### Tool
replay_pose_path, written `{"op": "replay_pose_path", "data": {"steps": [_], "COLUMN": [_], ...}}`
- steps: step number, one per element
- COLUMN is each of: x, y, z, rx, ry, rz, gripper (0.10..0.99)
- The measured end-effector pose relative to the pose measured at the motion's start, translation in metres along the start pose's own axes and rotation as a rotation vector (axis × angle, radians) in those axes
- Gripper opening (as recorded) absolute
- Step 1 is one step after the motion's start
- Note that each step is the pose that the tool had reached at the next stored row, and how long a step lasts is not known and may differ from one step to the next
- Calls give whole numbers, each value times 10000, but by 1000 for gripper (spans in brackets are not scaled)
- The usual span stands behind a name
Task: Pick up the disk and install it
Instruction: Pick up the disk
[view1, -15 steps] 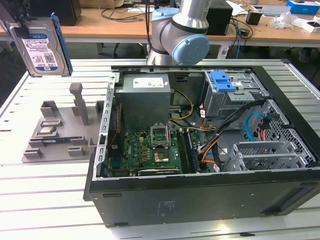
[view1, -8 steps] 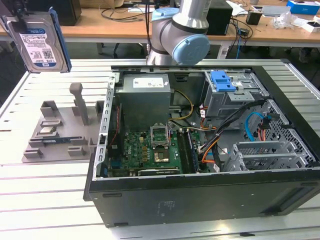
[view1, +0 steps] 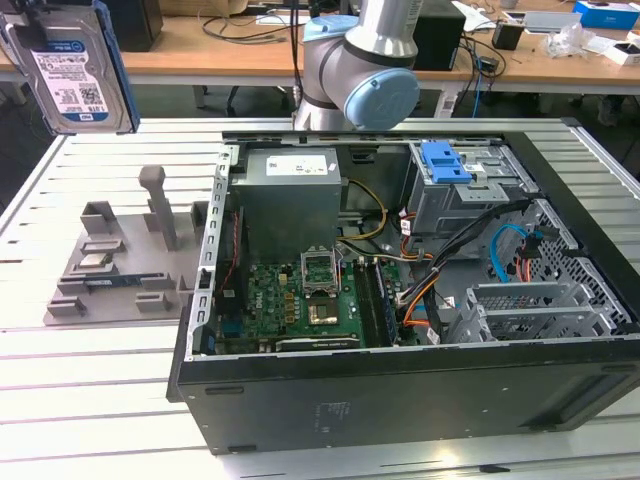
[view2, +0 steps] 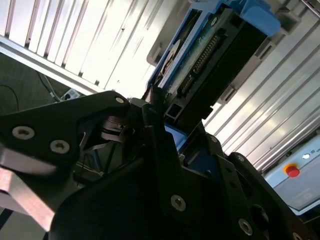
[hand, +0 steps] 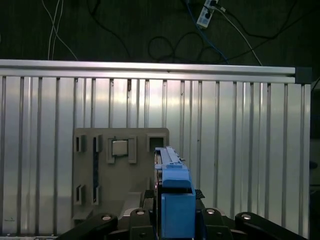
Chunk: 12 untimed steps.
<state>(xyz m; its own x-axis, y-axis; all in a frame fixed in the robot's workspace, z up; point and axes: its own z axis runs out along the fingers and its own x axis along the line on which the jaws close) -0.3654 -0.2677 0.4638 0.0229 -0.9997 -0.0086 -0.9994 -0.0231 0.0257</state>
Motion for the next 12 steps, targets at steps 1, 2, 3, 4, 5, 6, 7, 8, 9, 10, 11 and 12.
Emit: {"op": "replay_pose_path", "data": {"steps": [1,2,3,4,5,6,7,8,9,10,11,12], "x": [-1,-2,-3,-4,-5,-6,-7,-8,-9,-10,-11,-11], "y": [1,1,1,2,2,3,3,4,4,5,5,6], "z": [-24,-42,-61,-78,-96,-114,-139,-157,-187,-206,-221,-243], "rx": [0,0,-1,-1,0,0,-1,0,0,-1,0,1], "ry": [0,0,0,0,0,0,0,0,0,0,0,0], "rz": [0,0,-1,0,0,0,0,0,-1,-1,0,0], "gripper": [369,369,369,369,369,369,369,369,369,369,369,369]}}
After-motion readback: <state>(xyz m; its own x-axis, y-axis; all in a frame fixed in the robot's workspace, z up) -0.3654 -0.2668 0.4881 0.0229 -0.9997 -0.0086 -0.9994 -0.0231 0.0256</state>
